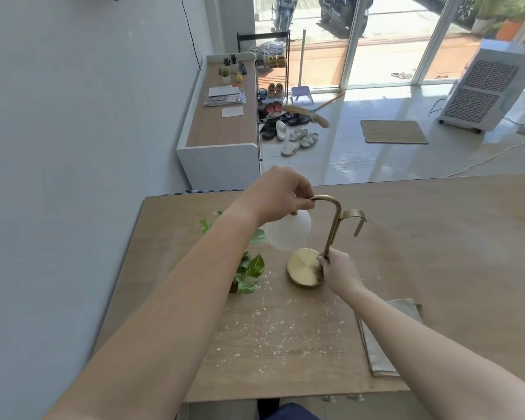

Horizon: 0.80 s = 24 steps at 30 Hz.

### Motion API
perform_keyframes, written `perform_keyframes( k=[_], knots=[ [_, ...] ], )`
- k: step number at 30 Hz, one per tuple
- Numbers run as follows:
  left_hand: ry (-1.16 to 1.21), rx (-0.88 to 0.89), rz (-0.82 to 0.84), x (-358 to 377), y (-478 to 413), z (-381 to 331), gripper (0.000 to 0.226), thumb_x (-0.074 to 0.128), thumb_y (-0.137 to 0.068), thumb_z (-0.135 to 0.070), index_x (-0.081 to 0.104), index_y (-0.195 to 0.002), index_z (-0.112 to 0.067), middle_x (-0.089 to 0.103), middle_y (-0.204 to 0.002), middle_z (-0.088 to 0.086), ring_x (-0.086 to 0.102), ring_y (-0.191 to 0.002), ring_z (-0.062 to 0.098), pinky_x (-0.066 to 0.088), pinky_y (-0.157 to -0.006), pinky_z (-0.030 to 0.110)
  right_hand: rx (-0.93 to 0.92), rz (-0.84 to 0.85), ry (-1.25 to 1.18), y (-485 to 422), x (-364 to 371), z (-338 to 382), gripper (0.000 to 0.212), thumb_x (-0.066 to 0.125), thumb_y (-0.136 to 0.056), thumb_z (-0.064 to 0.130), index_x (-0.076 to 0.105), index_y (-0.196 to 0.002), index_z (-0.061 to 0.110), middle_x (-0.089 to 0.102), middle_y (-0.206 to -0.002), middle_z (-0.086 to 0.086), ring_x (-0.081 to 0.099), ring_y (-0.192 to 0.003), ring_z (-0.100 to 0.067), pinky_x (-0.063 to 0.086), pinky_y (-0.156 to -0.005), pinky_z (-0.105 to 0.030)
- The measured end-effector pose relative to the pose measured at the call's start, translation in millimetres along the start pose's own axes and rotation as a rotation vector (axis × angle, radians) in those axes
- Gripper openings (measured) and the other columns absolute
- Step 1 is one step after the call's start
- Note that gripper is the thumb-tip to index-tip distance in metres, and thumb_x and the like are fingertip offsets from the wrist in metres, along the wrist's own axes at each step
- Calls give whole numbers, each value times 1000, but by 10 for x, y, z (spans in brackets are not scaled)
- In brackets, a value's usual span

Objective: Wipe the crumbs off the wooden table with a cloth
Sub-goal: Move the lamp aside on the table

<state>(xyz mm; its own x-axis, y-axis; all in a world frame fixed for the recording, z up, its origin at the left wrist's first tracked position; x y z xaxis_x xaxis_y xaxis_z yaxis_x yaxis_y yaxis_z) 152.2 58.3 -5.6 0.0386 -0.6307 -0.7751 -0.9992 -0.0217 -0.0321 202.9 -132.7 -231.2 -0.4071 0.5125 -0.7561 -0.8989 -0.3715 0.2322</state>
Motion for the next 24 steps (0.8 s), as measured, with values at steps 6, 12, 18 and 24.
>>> perform_keyframes(
  k=[6, 12, 18, 24],
  knots=[
    [-8, 26, -39, -234, -377, 73, 8, 82, -93, -18, 85, -100, -16, 78, -84, -10, 75, -67, 9, 65, -80, 36, -8, -29, -45, -449, -197, 242, 23, 55, -110, 25, 67, -96, 11, 71, -95, -7, 66, -89, -30, 51, -75, -40],
    [-22, 30, -66, -429, -870, 211, 5, 81, -95, -17, 84, -99, -18, 77, -85, -12, 75, -67, 6, 65, -82, 36, 6, -51, -68, -1022, -340, 443, 21, 53, -111, 22, 67, -100, 11, 67, -95, -6, 62, -89, -29, 46, -77, -37],
    [-30, 25, -86, -477, -1285, 410, 7, 82, -94, -17, 84, -101, -15, 77, -88, -10, 75, -68, 8, 64, -84, 38, 1, -61, -33, -1539, -386, 496, 22, 53, -111, 23, 68, -102, 10, 66, -95, -7, 61, -91, -30, 42, -75, -37],
    [-25, 12, -68, -447, -1511, 576, 8, 81, -95, -18, 84, -102, -16, 78, -89, -9, 76, -70, 9, 64, -82, 32, 4, -46, -1, -1820, -352, 452, 21, 52, -111, 23, 67, -100, 12, 64, -95, -4, 61, -92, -30, 42, -76, -37]
  ],
)
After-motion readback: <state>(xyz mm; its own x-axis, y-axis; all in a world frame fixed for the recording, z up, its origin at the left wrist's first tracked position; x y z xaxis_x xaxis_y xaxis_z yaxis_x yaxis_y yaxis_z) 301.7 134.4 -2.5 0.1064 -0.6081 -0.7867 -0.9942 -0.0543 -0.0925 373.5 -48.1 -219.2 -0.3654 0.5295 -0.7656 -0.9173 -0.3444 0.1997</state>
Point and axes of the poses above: each hand's wrist, its own y-axis away from the middle knuckle, its own x-axis out of the palm, z = x × y, the point moved 3 cm from there along -y, towards the middle knuckle
